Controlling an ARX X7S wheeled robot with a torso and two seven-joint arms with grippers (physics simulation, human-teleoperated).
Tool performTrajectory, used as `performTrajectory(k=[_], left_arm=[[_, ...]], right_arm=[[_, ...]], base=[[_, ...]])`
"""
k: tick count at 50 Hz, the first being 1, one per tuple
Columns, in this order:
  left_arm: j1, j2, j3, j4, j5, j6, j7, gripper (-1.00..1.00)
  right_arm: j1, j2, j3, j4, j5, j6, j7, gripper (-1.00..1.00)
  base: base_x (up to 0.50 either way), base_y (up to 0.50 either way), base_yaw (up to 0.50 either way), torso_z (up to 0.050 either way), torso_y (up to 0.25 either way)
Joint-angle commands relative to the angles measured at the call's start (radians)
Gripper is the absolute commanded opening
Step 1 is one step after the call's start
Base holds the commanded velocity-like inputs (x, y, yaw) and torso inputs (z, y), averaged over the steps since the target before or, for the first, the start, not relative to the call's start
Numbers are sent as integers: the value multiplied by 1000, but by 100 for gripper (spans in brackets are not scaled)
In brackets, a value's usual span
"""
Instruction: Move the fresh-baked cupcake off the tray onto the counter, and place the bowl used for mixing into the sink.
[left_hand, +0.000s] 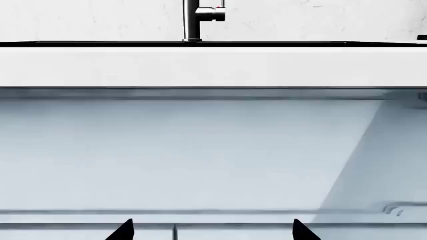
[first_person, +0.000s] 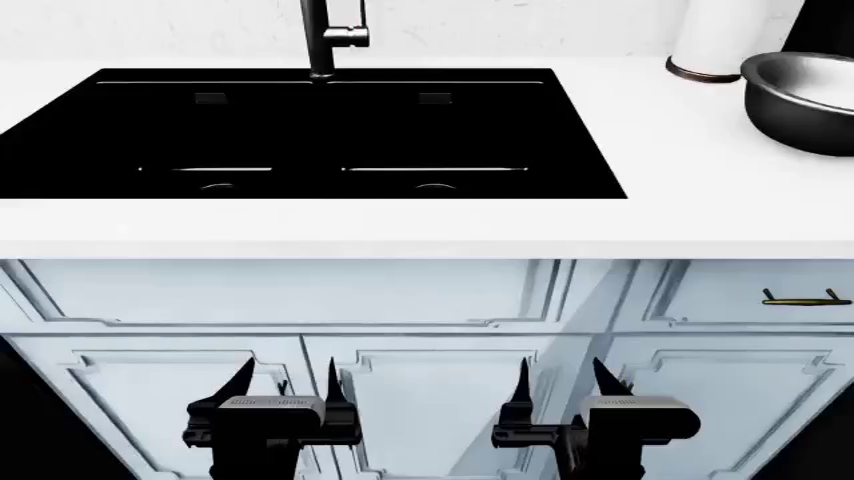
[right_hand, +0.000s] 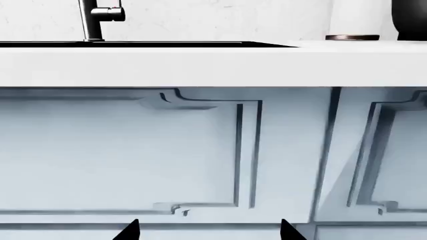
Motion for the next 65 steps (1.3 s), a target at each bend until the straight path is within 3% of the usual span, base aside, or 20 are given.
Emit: performTrajectory(k=[1,14,65], left_arm=[[-4,-16,17,-23,-15,17,-20,100],[-12,-49,57,-70,-50,52,-65,100],[-21,-107,125,-69,-121,38,-137,100]], right_arm=[[-3,16,-22,3,3,-15,26,100],[-12,53,-67,7,14,-47,79,100],[-7,114,-142,14,72,-79,141,100]], base=[[0,0,0,0,0],[0,29,0,0,0],[-23,500,0,0,0]])
